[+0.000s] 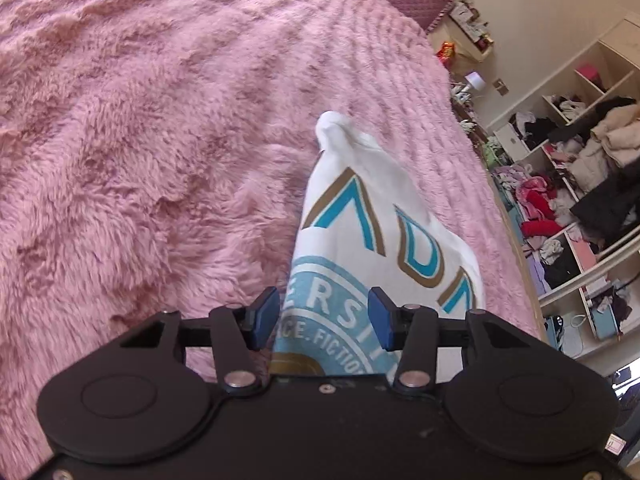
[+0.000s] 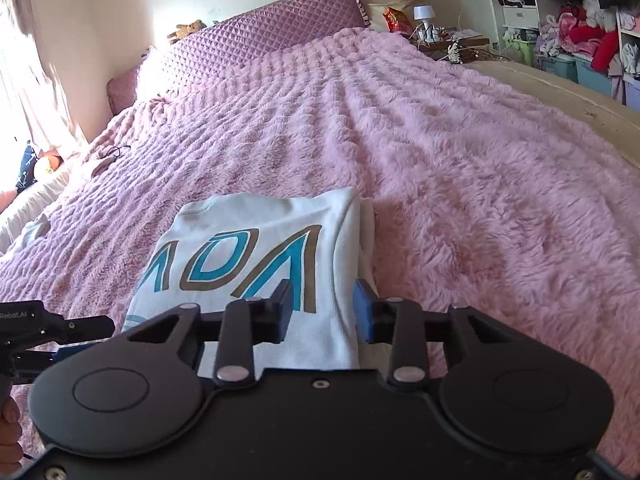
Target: Fold small clothes
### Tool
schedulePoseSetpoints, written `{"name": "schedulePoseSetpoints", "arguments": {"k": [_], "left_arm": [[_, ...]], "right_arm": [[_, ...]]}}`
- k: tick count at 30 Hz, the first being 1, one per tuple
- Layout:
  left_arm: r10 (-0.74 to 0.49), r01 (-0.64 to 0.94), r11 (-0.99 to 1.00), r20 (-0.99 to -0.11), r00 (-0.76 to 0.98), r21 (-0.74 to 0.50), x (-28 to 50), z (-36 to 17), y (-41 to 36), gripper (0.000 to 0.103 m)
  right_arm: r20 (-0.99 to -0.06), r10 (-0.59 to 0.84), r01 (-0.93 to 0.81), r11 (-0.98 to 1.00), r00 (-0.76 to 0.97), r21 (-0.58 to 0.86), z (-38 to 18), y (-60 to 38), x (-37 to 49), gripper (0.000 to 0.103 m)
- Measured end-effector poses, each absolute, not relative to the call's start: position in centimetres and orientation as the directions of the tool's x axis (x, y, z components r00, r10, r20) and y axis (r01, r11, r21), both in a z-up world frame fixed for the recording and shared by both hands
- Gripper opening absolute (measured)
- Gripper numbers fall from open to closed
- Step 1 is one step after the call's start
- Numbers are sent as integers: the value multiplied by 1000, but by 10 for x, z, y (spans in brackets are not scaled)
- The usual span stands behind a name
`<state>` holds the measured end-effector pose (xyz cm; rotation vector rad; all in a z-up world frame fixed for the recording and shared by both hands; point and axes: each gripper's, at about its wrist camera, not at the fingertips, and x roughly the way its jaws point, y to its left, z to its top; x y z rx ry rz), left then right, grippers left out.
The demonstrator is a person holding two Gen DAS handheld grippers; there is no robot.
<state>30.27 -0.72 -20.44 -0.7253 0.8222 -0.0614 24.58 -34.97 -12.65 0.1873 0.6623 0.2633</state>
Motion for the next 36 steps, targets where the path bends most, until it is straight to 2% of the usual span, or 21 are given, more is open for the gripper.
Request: {"name": "schedulePoseSetpoints", "arguments": {"k": [1,2,3,4,5,7,9,12,14,16,18,19,20,21,24,25,26,29,33,34,36], "left_arm": [[-336,-232,744,-651,681,-626,307,-211,-6,42],[-357,-238,725,-648,673,-646,311,-217,-4,31],[-373,-242,707,-642,670,-664,313,-223,-3,30],[-379,-236,703,-634,675,-671,315,-225,-2,24],[-388,-226,698,-624,679,-679,316,-226,-2,18],[-391,-201,701,-605,693,-684,314,-223,-3,15],[-383,-167,714,-579,720,-680,310,-214,-4,15],[-365,-194,732,-616,698,-653,312,-219,-6,16],[-362,-223,730,-642,676,-646,317,-232,-3,26],[-374,-228,720,-643,669,-656,318,-239,2,32],[-404,-244,670,-621,671,-701,313,-237,12,32],[-408,-250,660,-617,673,-709,308,-233,15,30],[-410,-253,655,-616,672,-712,299,-227,20,31],[-423,-237,653,-606,674,-719,287,-221,24,31],[-472,-188,651,-586,659,-736,247,-214,31,41],[-484,-189,653,-595,641,-734,234,-216,32,42],[-502,-194,645,-601,622,-739,223,-219,31,42],[-565,-222,595,-598,568,-773,202,-237,23,42],[-565,-224,598,-603,563,-770,195,-254,11,44],[-562,-221,603,-604,565,-767,196,-254,9,41],[-557,-218,604,-602,572,-767,197,-253,7,32]], "right_arm": [[-594,292,-172,953,750,250,-131,-348,251,33],[-606,286,-162,954,742,252,-134,-347,254,33],[-611,289,-158,953,737,260,-137,-347,256,33],[-615,297,-159,950,730,270,-140,-348,256,32],[-611,293,-158,951,735,266,-140,-347,255,20],[-609,286,-174,956,740,238,-137,-346,252,6],[-579,281,-163,955,766,247,-128,-350,248,4],[-596,272,-151,958,755,246,-130,-352,252,4],[-635,258,-161,965,728,207,-145,-347,258,3],[-646,242,-167,970,724,177,-155,-345,260,4],[-638,252,-161,967,728,199,-151,-349,257,4],[-624,259,-153,964,737,218,-145,-352,253,9],[-611,267,-148,960,745,239,-138,-356,247,19],[-595,279,-147,954,754,261,-131,-361,239,20],[-564,322,-170,937,760,307,-116,-375,203,35],[-560,327,-168,934,762,316,-115,-380,191,41],[-560,329,-165,932,761,323,-116,-384,179,44],[-594,319,-138,934,739,330,-127,-391,157,45],[-627,315,-135,939,712,317,-142,-389,152,45],[-627,308,-140,943,715,303,-142,-388,151,44],[-636,282,-138,954,718,268,-141,-385,152,32]]}}
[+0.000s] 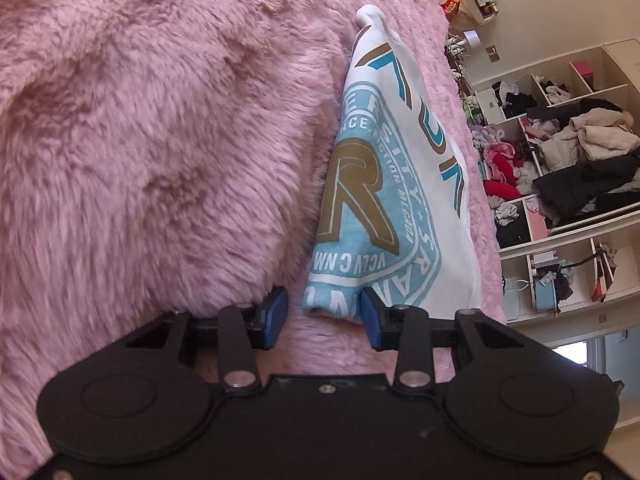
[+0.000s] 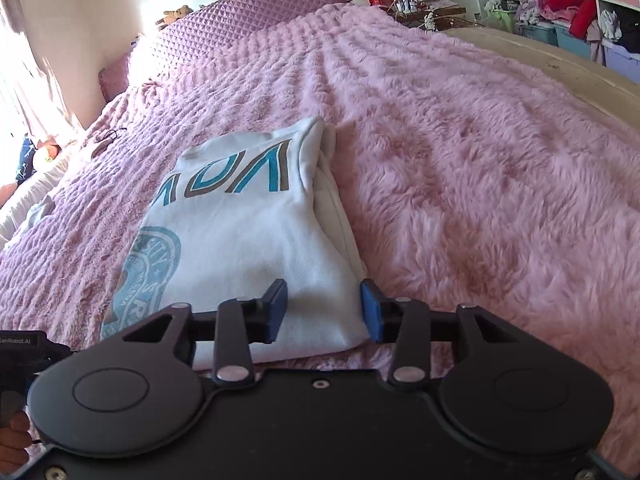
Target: Fold small clothes
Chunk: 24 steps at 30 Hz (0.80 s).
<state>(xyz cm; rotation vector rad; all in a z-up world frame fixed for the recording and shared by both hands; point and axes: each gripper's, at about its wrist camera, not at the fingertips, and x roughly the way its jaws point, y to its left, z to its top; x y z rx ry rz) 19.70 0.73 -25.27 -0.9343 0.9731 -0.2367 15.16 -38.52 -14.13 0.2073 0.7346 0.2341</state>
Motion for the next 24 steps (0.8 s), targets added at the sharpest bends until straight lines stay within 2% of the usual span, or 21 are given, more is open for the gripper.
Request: {"name": "schedulePoseSetpoints", "arguments": {"k": [1,5,10,13,19,21,22,23,24], "left_arm": [[-564,-207,606,-598,570,-768,198,-252,6,22],[-541,-181,648,-614,574,-740,198,-245,-1,19],[-544,-181,637,-604,582,-749,199,-242,2,15],[-539,-185,662,-633,556,-726,203,-247,2,15],[-568,-200,631,-622,538,-749,205,-254,10,23],[-578,-209,614,-614,537,-761,204,-251,15,30],[-577,-213,612,-614,538,-762,203,-248,18,37],[-575,-214,610,-612,543,-763,202,-244,21,42],[-568,-213,609,-608,555,-764,201,-238,25,45]], "right_arm": [[-643,267,-131,959,718,251,-142,-386,151,22],[-639,260,-114,959,724,261,-139,-393,149,9],[-618,243,-121,965,747,232,-133,-391,145,7],[-639,235,-104,966,733,235,-144,-392,148,7],[-653,229,-91,967,722,238,-153,-392,150,7],[-658,229,-95,968,717,234,-151,-393,152,7],[-660,234,-99,967,713,236,-150,-393,153,11],[-663,236,-99,966,710,238,-149,-394,154,22],[-663,232,-92,967,712,239,-147,-395,154,29]]}}
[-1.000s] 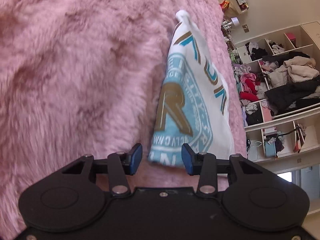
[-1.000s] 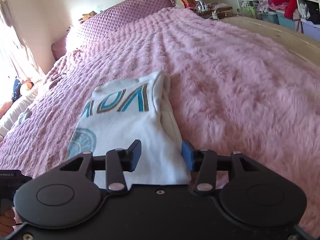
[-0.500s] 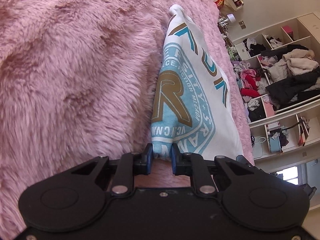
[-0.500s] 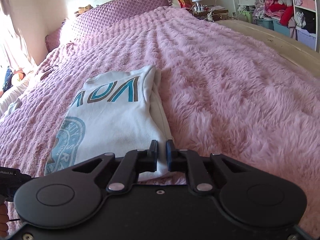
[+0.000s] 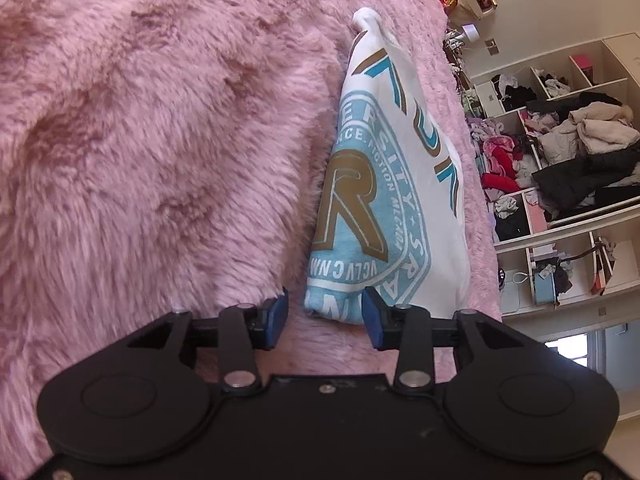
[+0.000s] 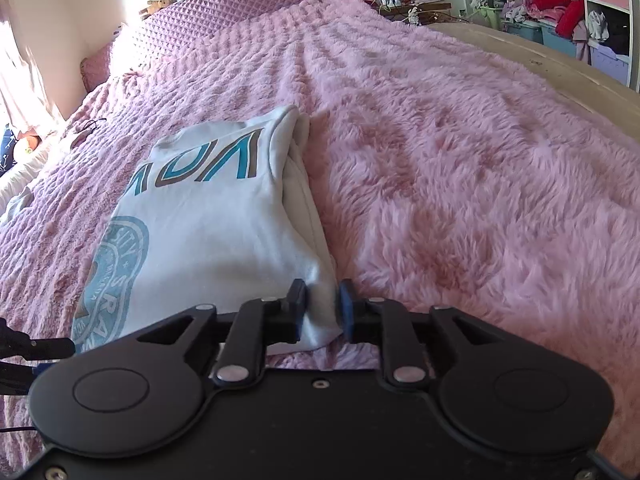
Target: Fold small clothes
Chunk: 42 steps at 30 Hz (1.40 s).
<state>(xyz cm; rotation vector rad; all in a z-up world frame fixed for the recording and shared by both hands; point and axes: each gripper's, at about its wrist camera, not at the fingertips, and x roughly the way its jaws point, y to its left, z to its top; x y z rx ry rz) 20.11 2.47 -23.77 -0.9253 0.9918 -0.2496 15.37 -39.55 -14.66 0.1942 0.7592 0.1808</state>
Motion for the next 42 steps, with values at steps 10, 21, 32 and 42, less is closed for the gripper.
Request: {"name": "schedulePoseSetpoints", "arguments": {"k": [10,21,32,42], "left_arm": [[-548,-146,627,-567,615,-765,233,-219,38,68],[-695,-128,537,-523,492,-834,278,-256,20,68],[-741,-112,490,-480,470,-865,360,-264,6,72],[-733,-134,503,-504,457,-854,379,-268,2,40]], "right_arm": [[-532,446,-246,881,720,405,-117,-413,199,51],[-496,709,-192,650,501,736,-173,-434,295,53],[-442,836,-243,526,326,815,-193,-400,326,61],[-449,841,-250,525,302,814,-198,-363,342,57]]}}
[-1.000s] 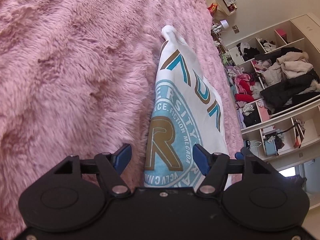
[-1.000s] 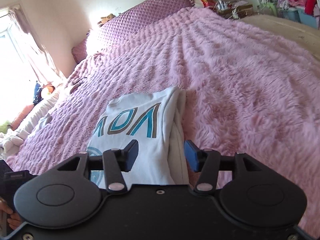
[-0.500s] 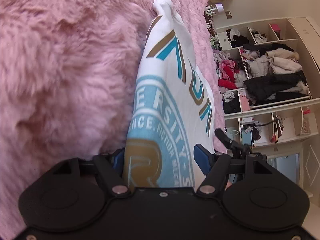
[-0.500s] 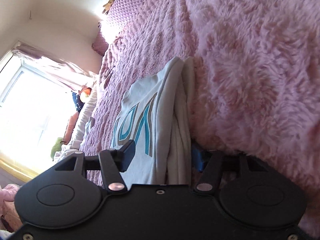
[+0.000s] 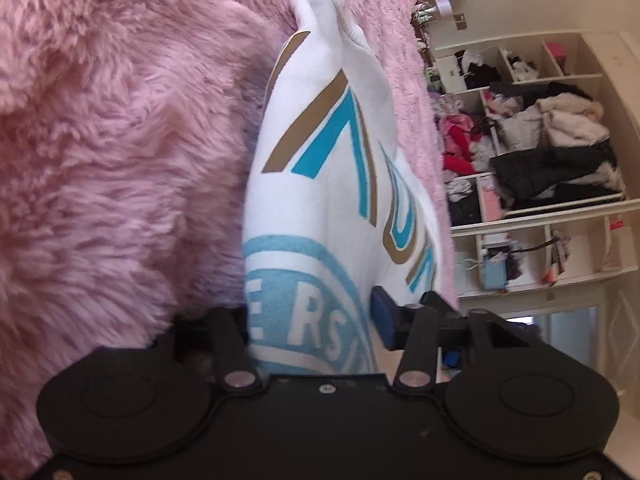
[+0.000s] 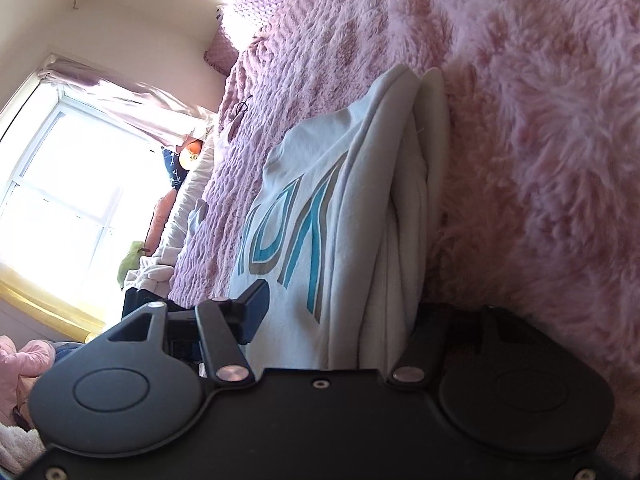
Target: Fold small clothes
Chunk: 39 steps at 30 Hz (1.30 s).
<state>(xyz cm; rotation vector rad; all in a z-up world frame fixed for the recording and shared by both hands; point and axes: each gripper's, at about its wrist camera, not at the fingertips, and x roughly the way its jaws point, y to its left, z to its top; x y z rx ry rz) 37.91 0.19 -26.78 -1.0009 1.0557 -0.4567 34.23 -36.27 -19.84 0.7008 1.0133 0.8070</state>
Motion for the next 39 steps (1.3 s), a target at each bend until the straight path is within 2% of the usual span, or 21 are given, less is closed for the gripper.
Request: {"name": "schedulePoseSetpoints", "arguments": {"k": [1,2,7,12,17,21,27,28,30,35,37,39], "left_arm": [[-733,-138,497,-499,463,-857,377,-266,2,34],[-734,-147,483,-491,469,-863,376,-265,2,29],[-712,-130,530,-523,469,-838,376,-240,-5,25],[-702,-71,552,-509,497,-831,370,-201,4,23],[-669,-37,566,-485,564,-824,351,-156,49,23],[-592,-28,627,-499,633,-779,335,-114,106,23],[-436,-58,698,-489,756,-713,303,-56,209,24],[-405,-95,708,-513,757,-700,301,-57,223,27],[-391,-175,676,-550,738,-715,302,-83,255,29],[-435,-390,526,-633,641,-756,313,-208,315,28],[-466,-407,473,-614,637,-781,309,-239,326,30],[-507,-383,385,-539,672,-840,298,-254,338,38]], "right_arm": [[-474,825,-253,551,307,796,-197,-361,343,42],[-508,804,-260,585,310,768,-194,-357,343,34],[-565,754,-308,654,336,691,-166,-339,340,23],[-587,720,-402,694,371,598,-118,-310,331,21],[-534,760,-494,648,369,580,-74,-274,330,21],[-495,803,-572,589,332,571,-53,-220,339,21],[-350,902,-662,425,253,618,-33,-118,362,20],[-342,910,-658,408,235,633,-37,-103,367,20],[-384,903,-641,411,191,648,-60,-69,379,20],[-590,799,-548,547,116,633,-154,-7,401,21],[-637,764,-535,583,105,611,-182,-1,402,23],[-604,793,-492,560,84,666,-191,-12,409,31]]}}
